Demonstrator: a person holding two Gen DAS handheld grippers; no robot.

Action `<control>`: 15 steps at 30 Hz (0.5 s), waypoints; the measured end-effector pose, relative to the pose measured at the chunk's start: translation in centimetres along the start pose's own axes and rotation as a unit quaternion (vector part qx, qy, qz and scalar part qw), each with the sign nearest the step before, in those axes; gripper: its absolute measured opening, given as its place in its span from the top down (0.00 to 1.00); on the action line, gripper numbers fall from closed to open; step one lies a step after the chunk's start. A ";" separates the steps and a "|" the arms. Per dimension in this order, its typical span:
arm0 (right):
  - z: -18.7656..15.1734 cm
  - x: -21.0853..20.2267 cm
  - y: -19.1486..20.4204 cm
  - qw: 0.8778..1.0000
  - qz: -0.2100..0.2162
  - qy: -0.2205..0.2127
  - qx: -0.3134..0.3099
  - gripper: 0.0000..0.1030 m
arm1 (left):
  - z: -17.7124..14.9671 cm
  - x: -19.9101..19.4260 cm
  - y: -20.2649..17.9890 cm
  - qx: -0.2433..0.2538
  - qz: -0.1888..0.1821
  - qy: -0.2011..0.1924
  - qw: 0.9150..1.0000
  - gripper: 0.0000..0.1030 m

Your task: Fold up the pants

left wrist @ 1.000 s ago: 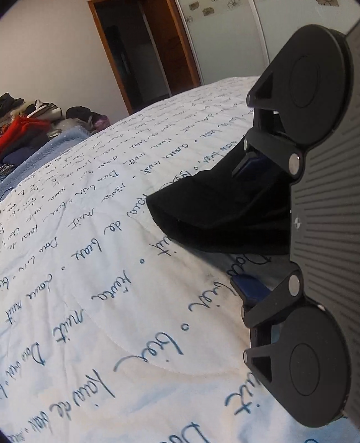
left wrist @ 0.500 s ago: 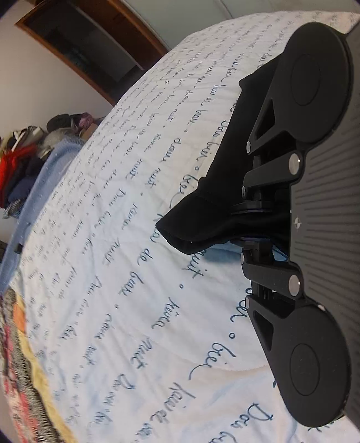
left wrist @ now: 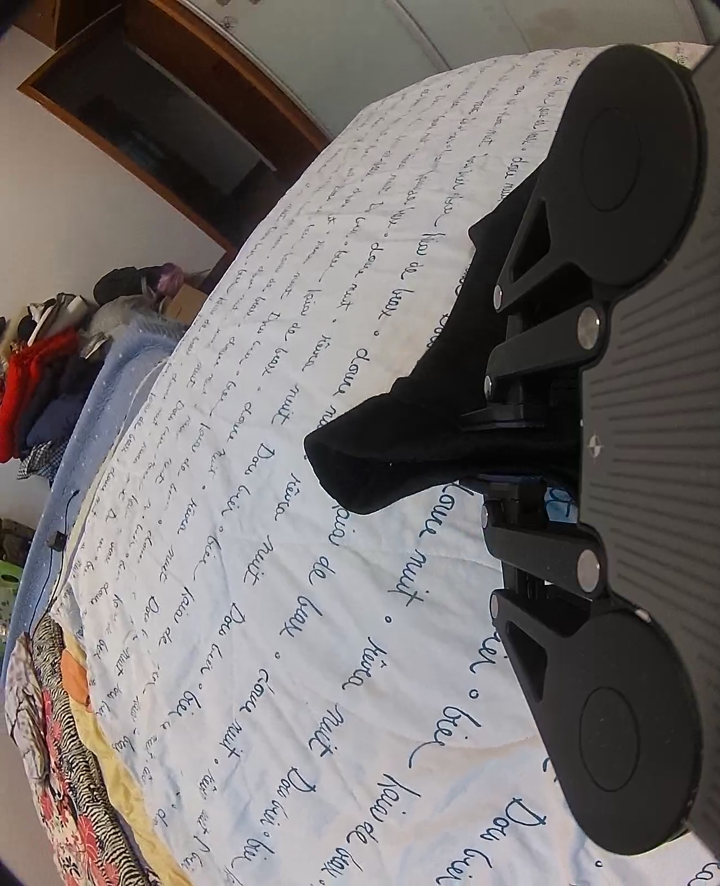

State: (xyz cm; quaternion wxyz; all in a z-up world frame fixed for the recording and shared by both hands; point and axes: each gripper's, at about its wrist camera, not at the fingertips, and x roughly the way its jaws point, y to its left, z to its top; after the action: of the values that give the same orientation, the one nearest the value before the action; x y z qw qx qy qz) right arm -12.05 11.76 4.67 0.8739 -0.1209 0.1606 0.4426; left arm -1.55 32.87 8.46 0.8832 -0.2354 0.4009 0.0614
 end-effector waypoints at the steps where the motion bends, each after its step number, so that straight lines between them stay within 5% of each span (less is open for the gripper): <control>1: 0.3 0.4 -1.1 0.998 0.028 0.005 0.047 0.40 | -0.1 0.1 0.2 -0.003 0.002 0.001 1.000 0.86; 3: 0.1 1.7 -4.2 0.981 0.078 0.026 0.175 0.39 | -0.5 0.4 0.5 -0.006 0.005 0.004 1.000 0.86; 4: -0.4 2.3 -6.2 0.960 0.109 0.036 0.256 0.38 | -0.6 0.5 0.7 -0.008 0.006 0.004 1.000 0.86; 7: -3.1 4.9 -11.4 0.855 0.191 0.070 0.476 0.37 | -0.7 0.4 1.0 -0.015 0.002 0.002 1.000 0.86; 9: -4.5 6.4 -13.3 0.806 0.203 0.086 0.549 0.37 | -0.8 -0.2 0.6 -0.010 -0.004 -0.004 1.000 0.88; 10: -4.8 6.9 -14.0 0.792 0.203 0.082 0.570 0.37 | -0.9 -0.5 0.2 -0.003 -0.005 -0.009 1.000 0.88; 13: -6.0 8.3 -15.8 0.741 0.198 0.058 0.638 0.15 | -1.9 -0.8 -1.0 0.029 0.001 -0.021 0.999 0.89; 15: -7.1 9.8 -16.4 0.708 0.201 0.065 0.673 0.14 | -2.7 0.5 -1.4 0.058 0.015 0.003 0.998 0.87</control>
State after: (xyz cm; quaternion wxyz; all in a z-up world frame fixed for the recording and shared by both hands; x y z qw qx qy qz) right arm 5.54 6.94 -4.55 0.6009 0.5063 0.4930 0.3735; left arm -2.61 30.31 7.04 0.8929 -0.1780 0.4104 0.0511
